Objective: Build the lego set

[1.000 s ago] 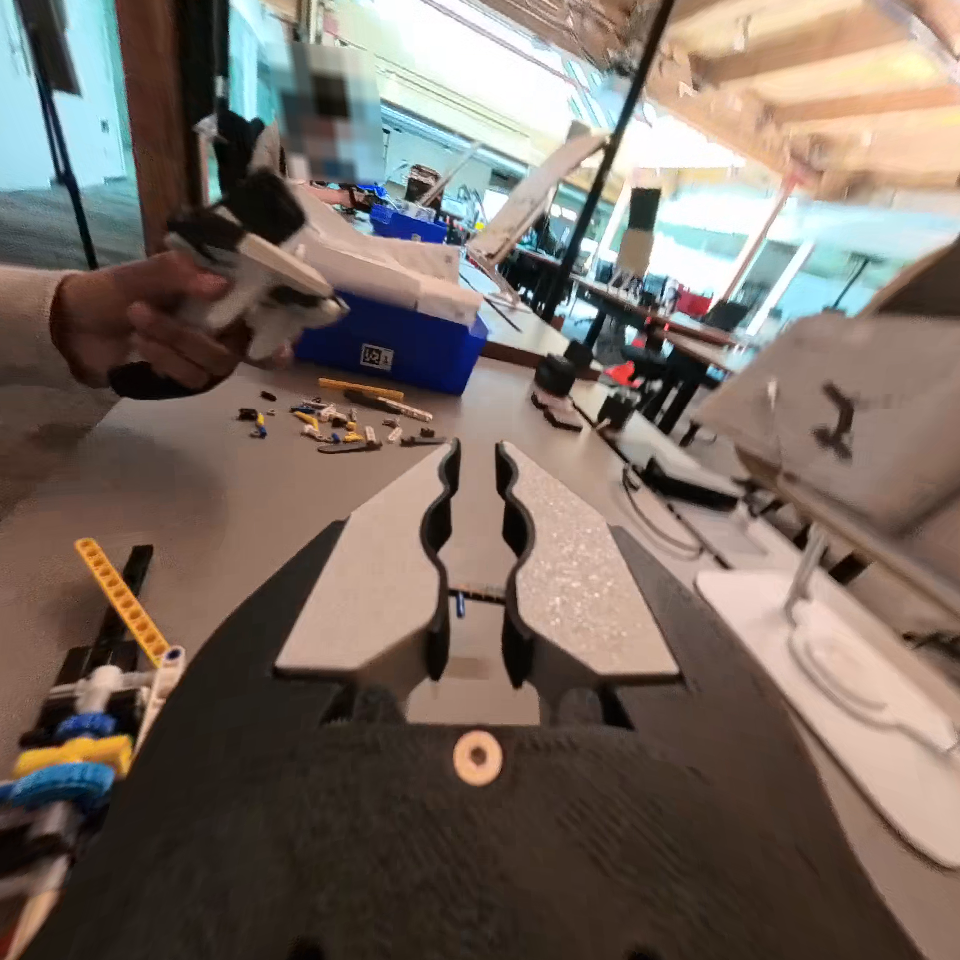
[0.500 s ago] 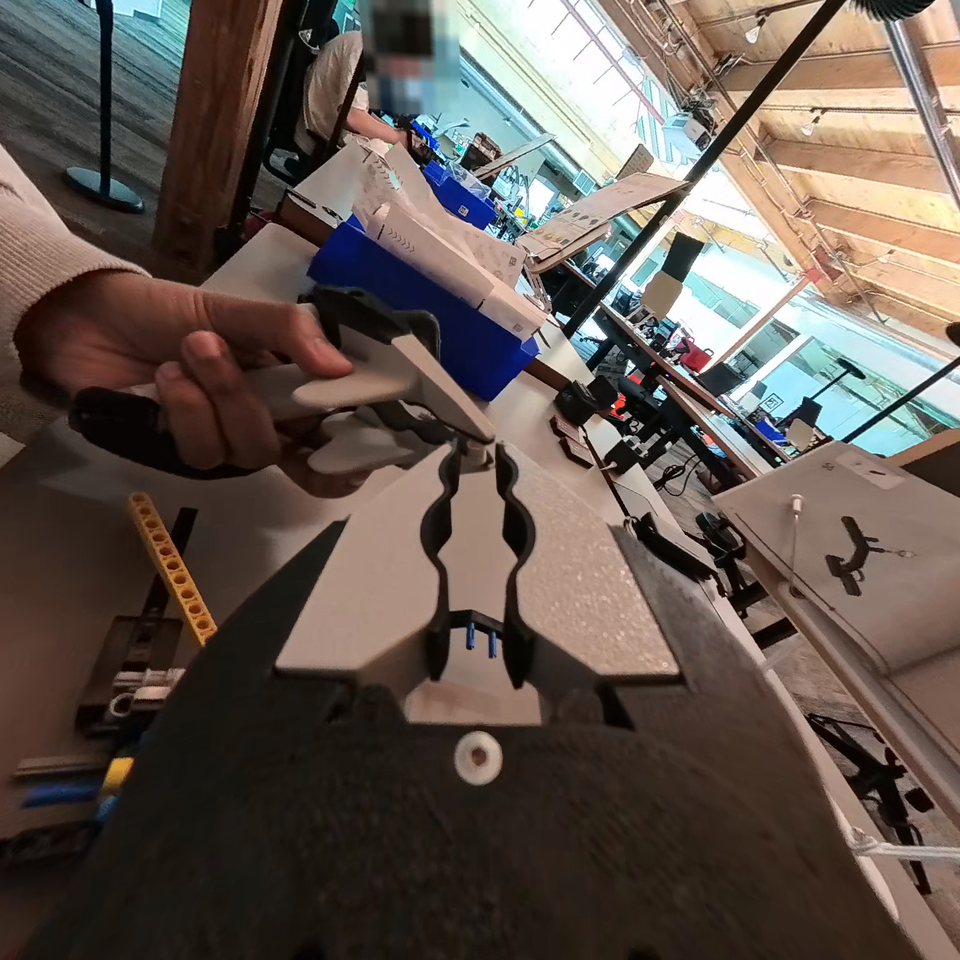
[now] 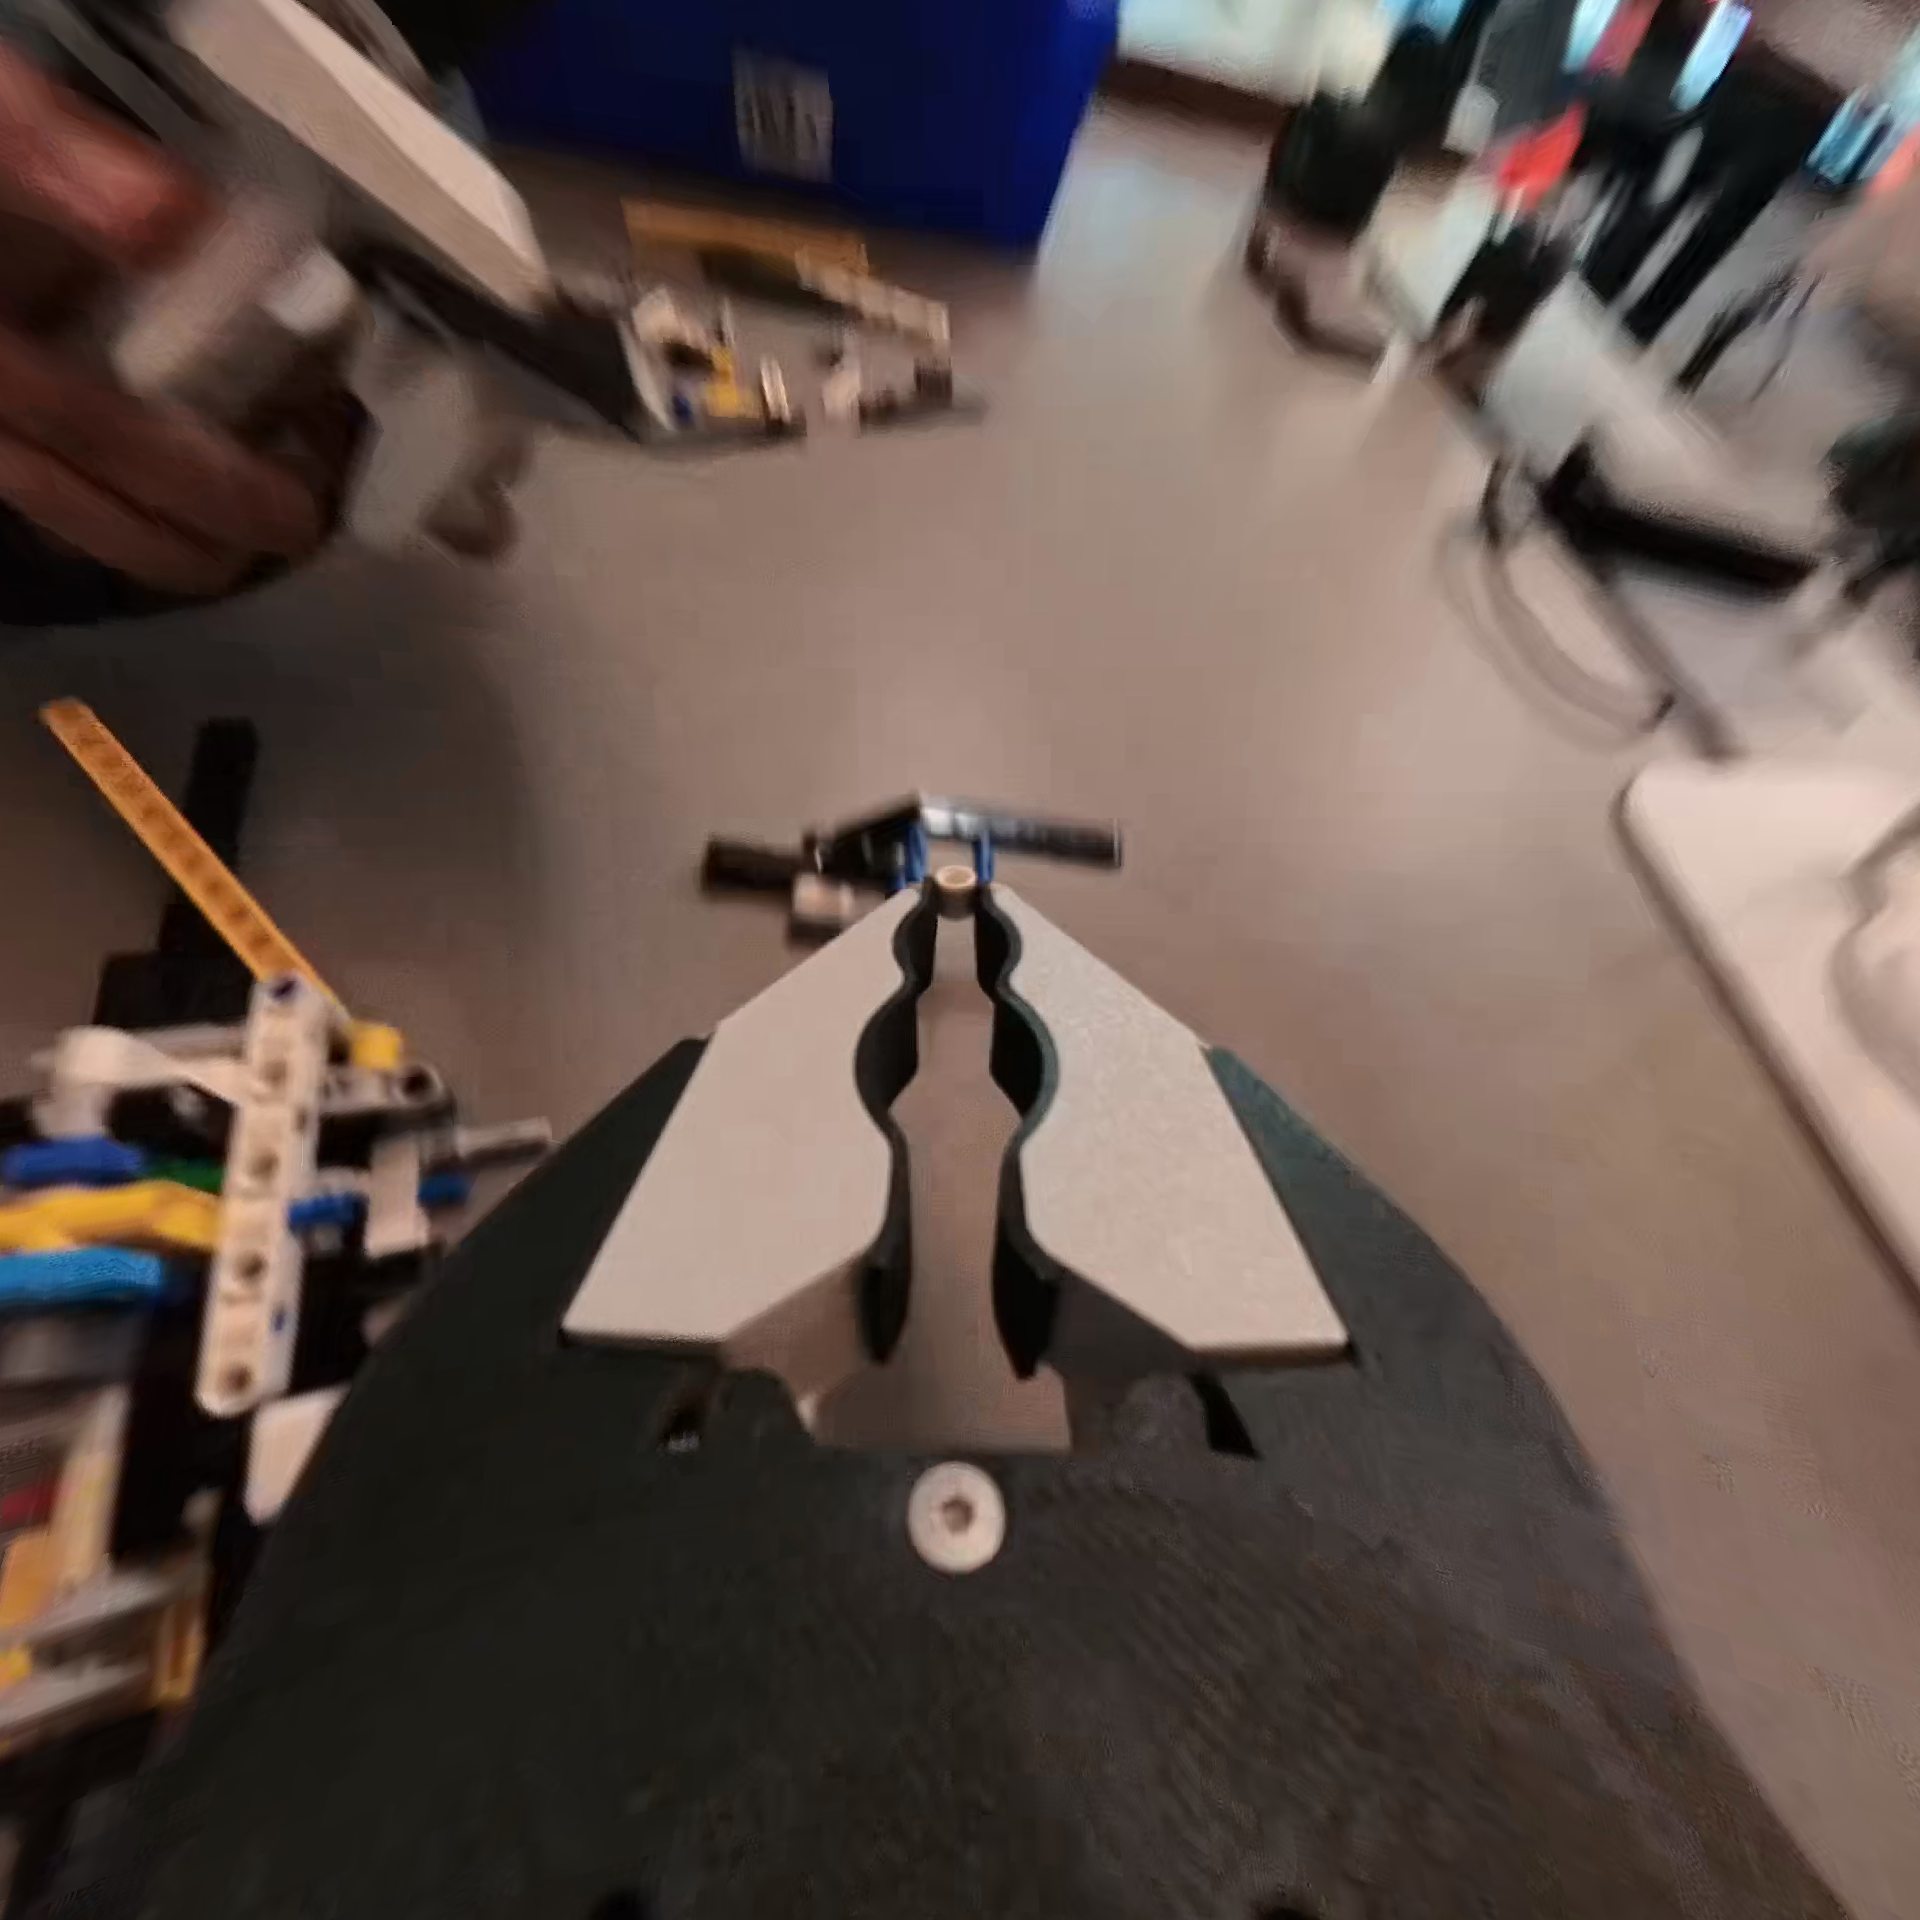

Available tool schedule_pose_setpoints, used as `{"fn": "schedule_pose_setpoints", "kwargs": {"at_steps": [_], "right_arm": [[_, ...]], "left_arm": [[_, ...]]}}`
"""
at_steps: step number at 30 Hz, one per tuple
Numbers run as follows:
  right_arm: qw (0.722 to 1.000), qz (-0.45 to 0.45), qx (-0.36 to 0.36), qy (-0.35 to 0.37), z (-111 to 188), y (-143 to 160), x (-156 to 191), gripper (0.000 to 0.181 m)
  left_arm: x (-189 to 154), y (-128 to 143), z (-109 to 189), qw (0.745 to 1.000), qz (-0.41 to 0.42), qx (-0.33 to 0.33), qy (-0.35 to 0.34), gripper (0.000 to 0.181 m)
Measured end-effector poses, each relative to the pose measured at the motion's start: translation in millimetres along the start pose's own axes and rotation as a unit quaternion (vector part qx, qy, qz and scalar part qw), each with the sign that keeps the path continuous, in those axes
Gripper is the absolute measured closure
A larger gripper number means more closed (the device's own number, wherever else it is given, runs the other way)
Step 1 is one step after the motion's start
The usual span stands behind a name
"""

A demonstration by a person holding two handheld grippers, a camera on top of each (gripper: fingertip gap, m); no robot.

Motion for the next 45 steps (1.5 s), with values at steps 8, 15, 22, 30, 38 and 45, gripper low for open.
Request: {"fn": "schedule_pose_setpoints", "kwargs": {"at_steps": [8, 15, 22, 30, 38, 45], "right_arm": [[0.99, -0.078, 0.102, -0.063, -11, 52, -5, 0.176], [0.988, -0.081, 0.104, -0.079, -7, 54, -6, 0.174], [0.989, -0.076, 0.104, -0.073, -1, 51, -8, 0.161], [0.986, -0.105, 0.112, -0.059, -7, 45, -5, 0.178], [0.986, -0.111, 0.106, -0.063, -3, 47, -9, 0.18], [0.985, -0.123, 0.103, -0.062, 1, 47, -12, 0.172]], "left_arm": [[7, 9, -3, 0.995, -0.068, 0.055, -0.046, 0.167], [13, 4, 2, 0.996, -0.055, 0.047, -0.048, 0.168], [16, 3, 4, 0.995, -0.061, 0.052, -0.056, 0.168], [19, 5, 2, 0.995, -0.058, 0.058, -0.06, 0.169], [21, 6, 3, 0.994, -0.059, 0.061, -0.064, 0.17], [21, 5, 3, 0.994, -0.06, 0.063, -0.066, 0.17]]}}
Point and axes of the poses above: each gripper's, where its closed fingertips meet, z back along the fingers, y out of its underside, x = y × z across the jaws, the point moved 7 cm from there along z, back along the fingers, and after that the axes turned 7 degrees about z, right-handed, at the moved point
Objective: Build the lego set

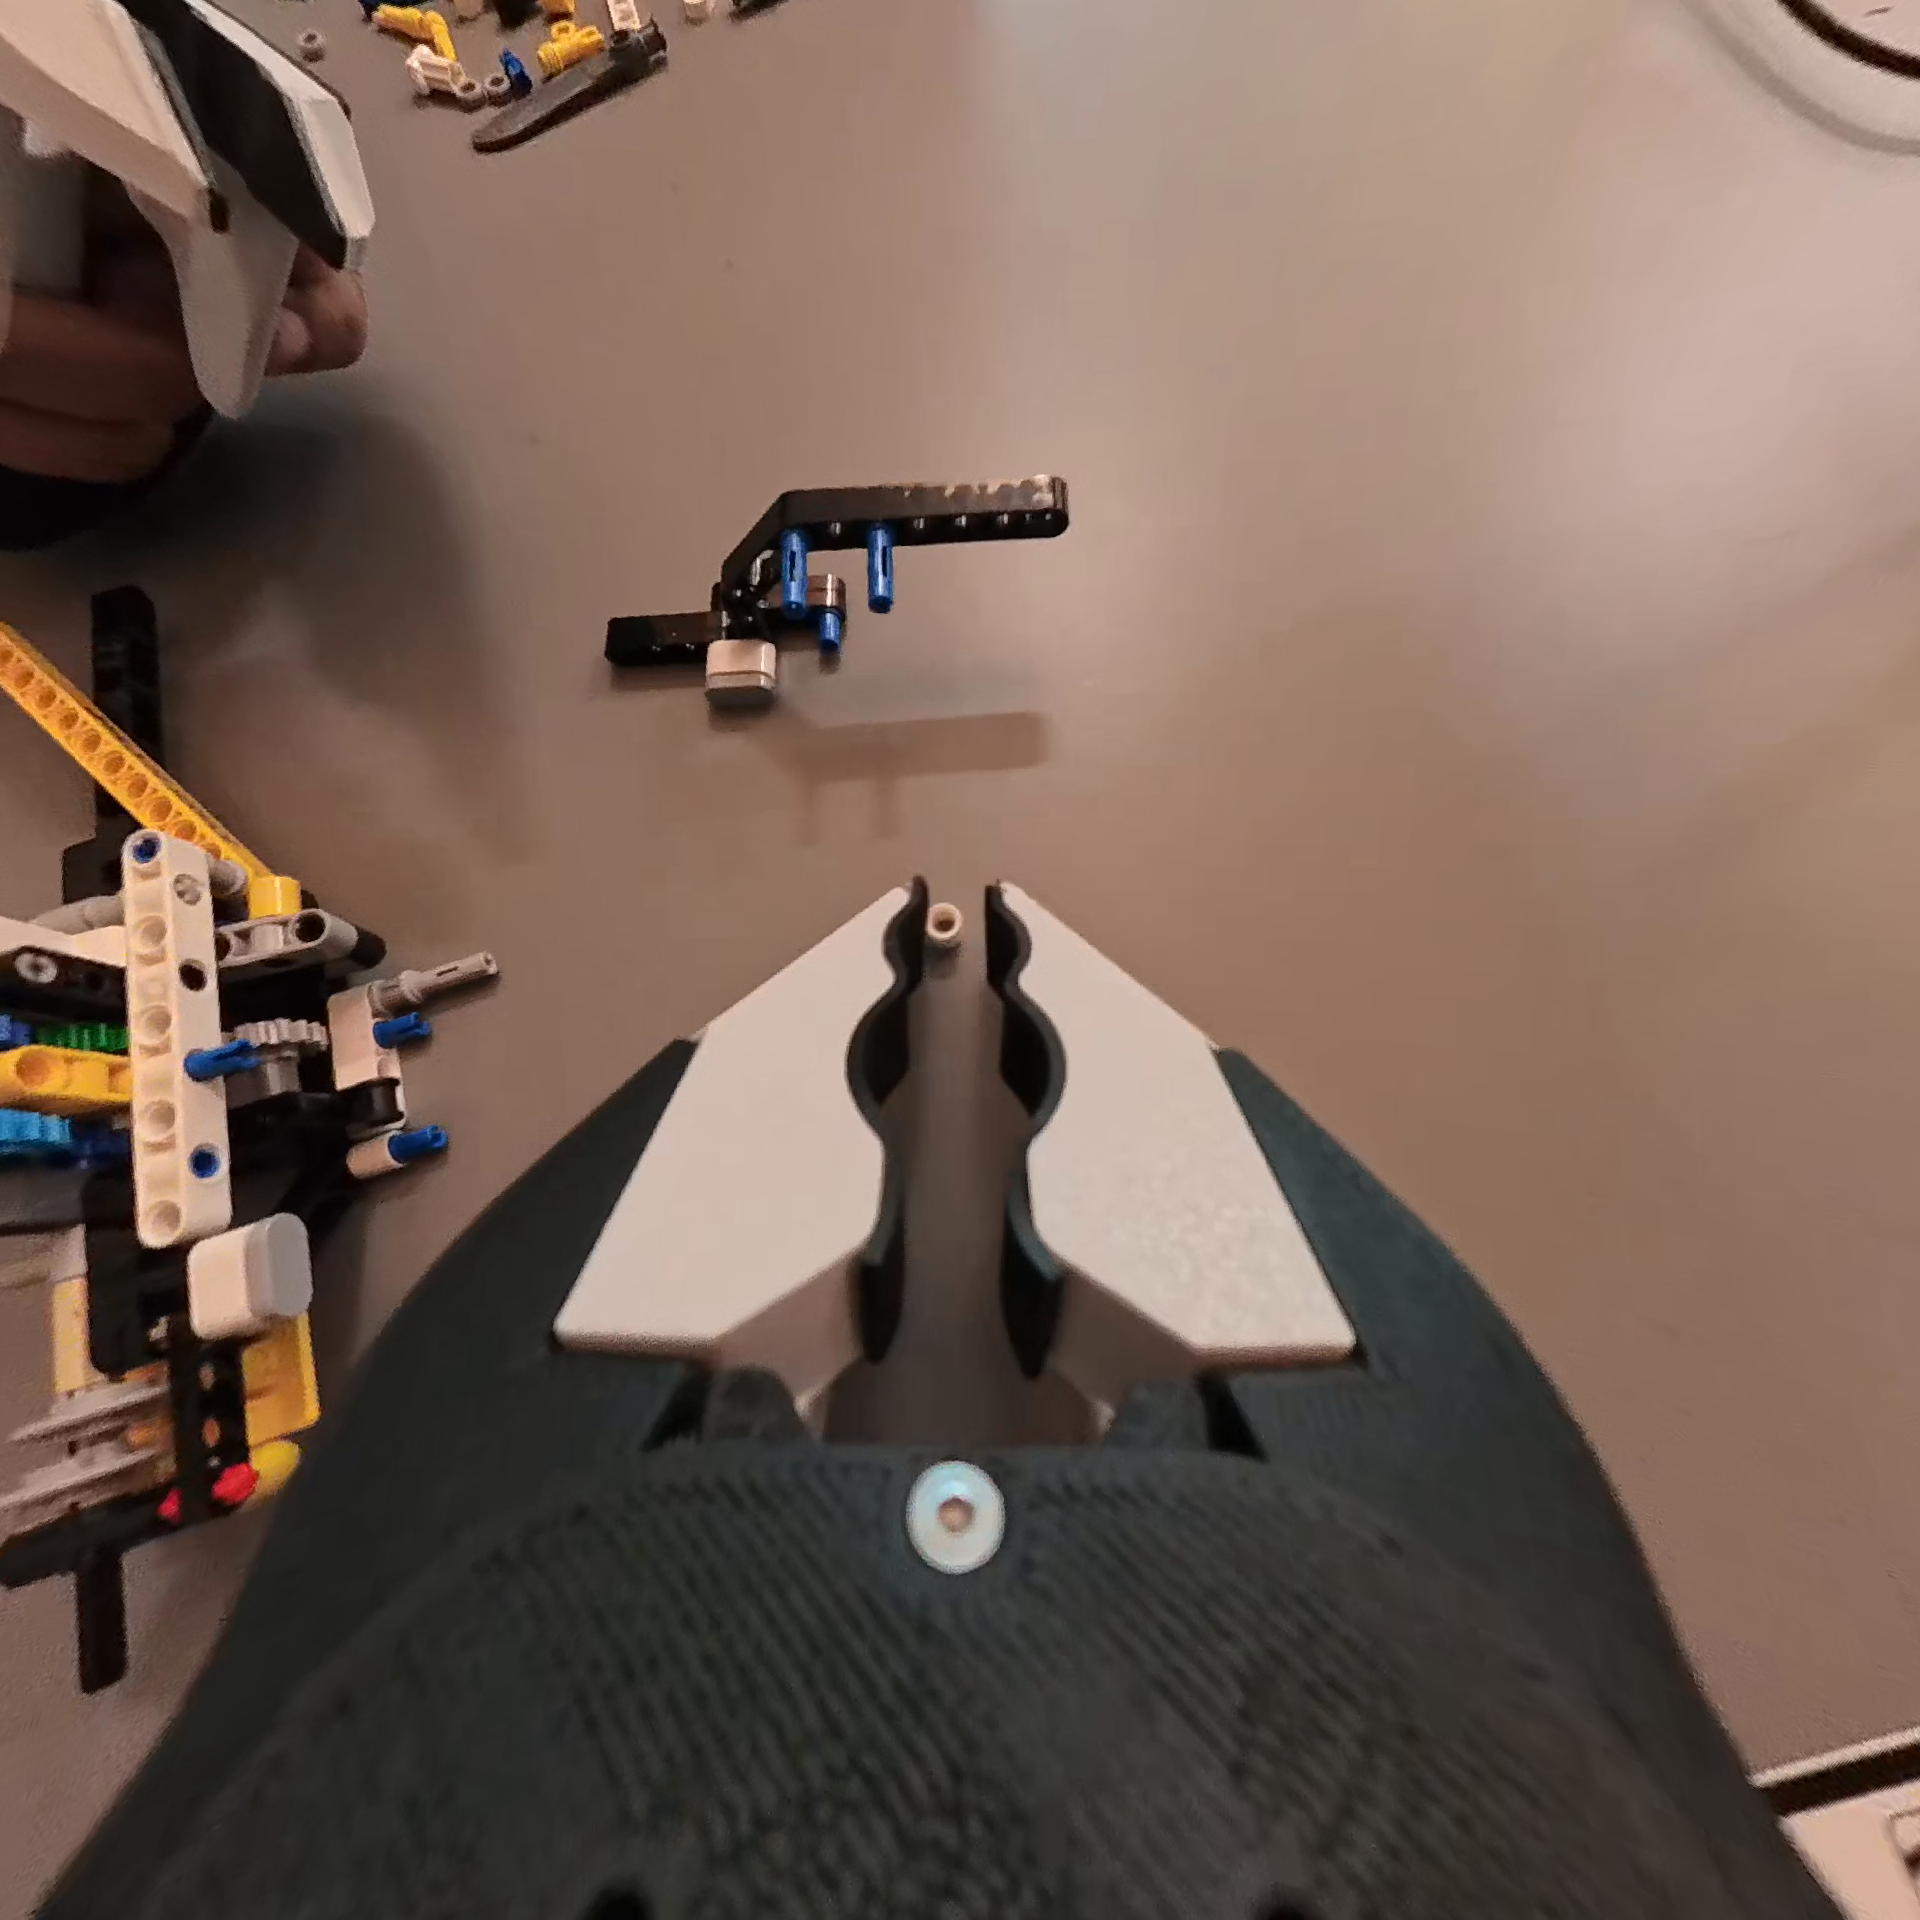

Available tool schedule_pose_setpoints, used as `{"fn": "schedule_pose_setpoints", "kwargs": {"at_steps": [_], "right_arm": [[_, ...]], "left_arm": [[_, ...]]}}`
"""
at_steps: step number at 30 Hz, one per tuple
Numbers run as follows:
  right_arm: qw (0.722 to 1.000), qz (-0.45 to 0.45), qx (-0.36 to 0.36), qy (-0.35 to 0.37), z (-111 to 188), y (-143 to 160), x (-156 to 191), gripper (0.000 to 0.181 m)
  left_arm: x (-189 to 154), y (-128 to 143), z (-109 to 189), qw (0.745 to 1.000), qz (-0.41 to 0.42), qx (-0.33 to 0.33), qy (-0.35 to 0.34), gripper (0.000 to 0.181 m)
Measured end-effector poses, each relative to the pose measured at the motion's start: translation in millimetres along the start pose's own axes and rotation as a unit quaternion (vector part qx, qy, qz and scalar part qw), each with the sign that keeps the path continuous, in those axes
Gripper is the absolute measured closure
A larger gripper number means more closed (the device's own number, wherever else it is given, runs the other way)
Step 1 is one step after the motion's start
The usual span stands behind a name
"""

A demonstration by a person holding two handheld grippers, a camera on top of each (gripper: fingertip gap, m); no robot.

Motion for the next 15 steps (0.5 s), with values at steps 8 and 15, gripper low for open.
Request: {"fn": "schedule_pose_setpoints", "kwargs": {"at_steps": [8, 15], "right_arm": [[1.0, 0.011, 0.023, -0.004, -8, 4, 4, 0.175], [0.985, 0.072, -0.157, -0.016, 14, -37, 24, 0.176]], "left_arm": [[1, 2, -1, 1.0, 0.001, 0.006, -0.001, 0.17], [-4, 2, -3, 0.999, 0.036, -0.006, 0.036, 0.167]]}}
Point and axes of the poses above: each gripper's, where its closed fingertips meet, z back along the fingers, y out of its underside, x = y × z across the jaws, the point moved 7 cm from there along z, back along the fingers, and after that the axes turned 7 degrees about z, right-handed, at the moved point
